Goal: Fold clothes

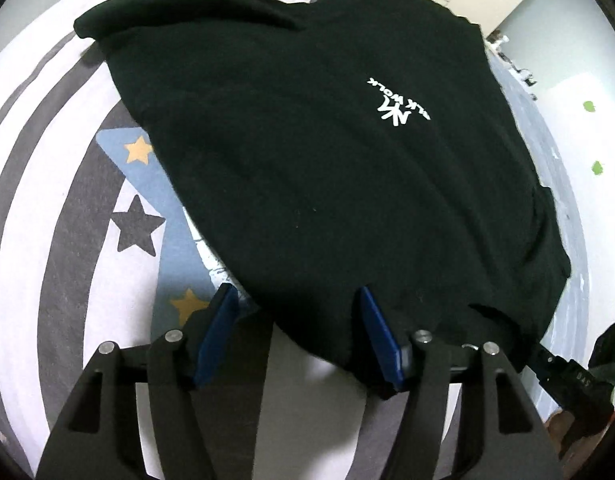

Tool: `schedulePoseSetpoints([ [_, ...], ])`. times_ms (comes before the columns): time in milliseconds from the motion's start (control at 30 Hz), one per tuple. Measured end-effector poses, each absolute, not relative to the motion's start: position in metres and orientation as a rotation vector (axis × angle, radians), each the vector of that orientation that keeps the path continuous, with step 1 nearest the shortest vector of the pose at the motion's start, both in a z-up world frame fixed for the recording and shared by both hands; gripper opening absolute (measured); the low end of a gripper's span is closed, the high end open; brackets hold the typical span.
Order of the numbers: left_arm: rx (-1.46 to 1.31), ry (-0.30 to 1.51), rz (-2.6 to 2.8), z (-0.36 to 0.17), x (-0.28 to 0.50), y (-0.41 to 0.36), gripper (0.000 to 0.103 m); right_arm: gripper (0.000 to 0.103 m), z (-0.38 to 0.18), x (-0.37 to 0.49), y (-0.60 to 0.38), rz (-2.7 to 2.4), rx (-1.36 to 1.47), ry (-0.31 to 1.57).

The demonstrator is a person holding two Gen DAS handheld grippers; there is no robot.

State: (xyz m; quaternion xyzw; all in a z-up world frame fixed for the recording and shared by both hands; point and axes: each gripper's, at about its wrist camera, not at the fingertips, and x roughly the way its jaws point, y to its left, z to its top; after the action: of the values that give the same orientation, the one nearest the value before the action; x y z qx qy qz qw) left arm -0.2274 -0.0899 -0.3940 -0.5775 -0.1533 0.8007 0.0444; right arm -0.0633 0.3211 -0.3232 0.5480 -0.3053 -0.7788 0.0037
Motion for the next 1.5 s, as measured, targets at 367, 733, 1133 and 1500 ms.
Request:
schedulePoseSetpoints([
  [367, -1.703, -0.432, 2.411, -0.392, -0.261, -0.081, 0.004, 0.022, -0.331, -0.083, 0.302, -2.353, 1.734, -1.053],
  [733, -1.676, -0.401, 2.456, -0.352, -0.233, -0.095, 0.003, 0.006, -0.31, -0.049, 0.324, -2.35, 1.734, -1.009],
  [1133, -1.952, -0.353, 2.318, -0.364, -0.133, -0.097, 0.003, 0.006, -0.296, -0.007, 0.326, -2.216, 1.883, -0.819],
  [1500, -2.02, -0.4, 2.325, -0.366, -0.108, -0.125, 0.021, 0.024, -0.297, 0.007, 0.314, -2.136, 2.0, -0.585],
])
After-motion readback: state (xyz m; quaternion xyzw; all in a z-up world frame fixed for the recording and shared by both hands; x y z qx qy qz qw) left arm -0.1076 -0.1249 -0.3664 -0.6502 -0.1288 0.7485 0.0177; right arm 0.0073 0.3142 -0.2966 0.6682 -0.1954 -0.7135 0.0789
